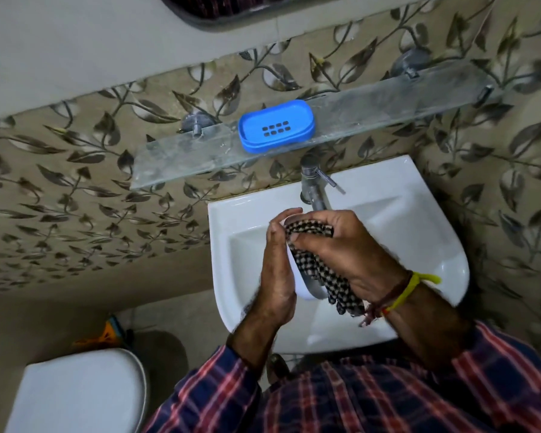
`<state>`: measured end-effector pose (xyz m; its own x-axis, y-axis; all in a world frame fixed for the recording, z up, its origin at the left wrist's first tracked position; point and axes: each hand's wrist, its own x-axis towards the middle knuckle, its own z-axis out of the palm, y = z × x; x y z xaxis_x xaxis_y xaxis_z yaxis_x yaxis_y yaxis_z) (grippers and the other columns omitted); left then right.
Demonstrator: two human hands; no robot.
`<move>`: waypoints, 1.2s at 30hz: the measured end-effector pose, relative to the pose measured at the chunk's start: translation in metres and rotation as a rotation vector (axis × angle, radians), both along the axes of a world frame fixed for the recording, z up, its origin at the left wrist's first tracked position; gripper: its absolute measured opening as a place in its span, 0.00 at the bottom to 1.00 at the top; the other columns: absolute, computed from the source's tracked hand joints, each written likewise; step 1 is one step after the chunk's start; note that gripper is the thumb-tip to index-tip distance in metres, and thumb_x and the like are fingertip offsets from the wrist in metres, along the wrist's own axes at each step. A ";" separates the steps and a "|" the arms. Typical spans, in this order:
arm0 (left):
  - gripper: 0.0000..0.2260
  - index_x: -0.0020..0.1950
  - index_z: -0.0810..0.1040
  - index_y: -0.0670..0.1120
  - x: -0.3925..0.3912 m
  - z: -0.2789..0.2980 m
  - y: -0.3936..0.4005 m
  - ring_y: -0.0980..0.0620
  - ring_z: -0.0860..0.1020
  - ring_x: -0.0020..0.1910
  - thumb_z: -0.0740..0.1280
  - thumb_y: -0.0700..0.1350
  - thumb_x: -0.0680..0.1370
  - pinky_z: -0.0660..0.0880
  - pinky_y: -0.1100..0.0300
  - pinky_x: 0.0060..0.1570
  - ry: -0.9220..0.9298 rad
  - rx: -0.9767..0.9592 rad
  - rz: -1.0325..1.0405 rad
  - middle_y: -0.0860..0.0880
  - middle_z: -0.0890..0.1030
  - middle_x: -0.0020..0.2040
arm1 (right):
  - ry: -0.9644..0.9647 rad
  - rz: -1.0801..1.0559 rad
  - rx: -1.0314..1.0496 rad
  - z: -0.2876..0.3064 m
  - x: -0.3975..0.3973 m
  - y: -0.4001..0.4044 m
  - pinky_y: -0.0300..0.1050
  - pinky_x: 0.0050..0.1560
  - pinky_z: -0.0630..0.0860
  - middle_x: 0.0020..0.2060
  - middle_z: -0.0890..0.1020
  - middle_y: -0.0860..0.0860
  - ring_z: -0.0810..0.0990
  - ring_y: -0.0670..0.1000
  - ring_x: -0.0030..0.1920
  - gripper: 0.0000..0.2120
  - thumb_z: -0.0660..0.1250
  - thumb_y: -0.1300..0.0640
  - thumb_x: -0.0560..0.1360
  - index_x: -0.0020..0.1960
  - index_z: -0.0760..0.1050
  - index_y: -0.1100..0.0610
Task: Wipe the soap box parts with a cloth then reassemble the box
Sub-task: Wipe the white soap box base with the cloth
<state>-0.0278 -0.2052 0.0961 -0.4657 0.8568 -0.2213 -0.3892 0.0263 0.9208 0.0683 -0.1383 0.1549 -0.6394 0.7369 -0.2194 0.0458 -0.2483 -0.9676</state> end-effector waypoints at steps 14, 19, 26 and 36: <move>0.21 0.62 0.77 0.54 -0.010 0.012 0.001 0.44 0.83 0.48 0.56 0.65 0.79 0.82 0.50 0.45 0.061 -0.006 -0.124 0.45 0.83 0.50 | -0.147 0.103 0.093 0.003 0.014 -0.010 0.35 0.29 0.75 0.31 0.85 0.51 0.82 0.44 0.31 0.09 0.68 0.70 0.74 0.43 0.84 0.61; 0.20 0.62 0.78 0.53 -0.018 0.013 0.001 0.32 0.76 0.61 0.56 0.62 0.81 0.71 0.33 0.65 0.172 -0.008 -0.075 0.43 0.79 0.57 | -0.244 0.285 0.108 0.002 0.023 -0.010 0.37 0.29 0.76 0.35 0.87 0.55 0.83 0.47 0.32 0.07 0.71 0.67 0.73 0.47 0.85 0.58; 0.19 0.61 0.79 0.54 -0.018 0.017 -0.001 0.34 0.76 0.60 0.57 0.62 0.80 0.70 0.29 0.64 0.145 -0.012 -0.105 0.39 0.79 0.59 | -0.237 0.306 0.174 -0.004 0.022 -0.019 0.30 0.28 0.73 0.30 0.84 0.45 0.80 0.39 0.28 0.06 0.71 0.66 0.74 0.47 0.85 0.57; 0.19 0.60 0.80 0.54 -0.017 0.023 0.001 0.41 0.78 0.53 0.56 0.63 0.80 0.76 0.36 0.59 0.222 -0.028 -0.114 0.40 0.80 0.55 | -0.261 0.393 0.449 -0.003 0.022 -0.019 0.31 0.34 0.72 0.32 0.82 0.43 0.80 0.39 0.32 0.10 0.71 0.68 0.73 0.40 0.83 0.53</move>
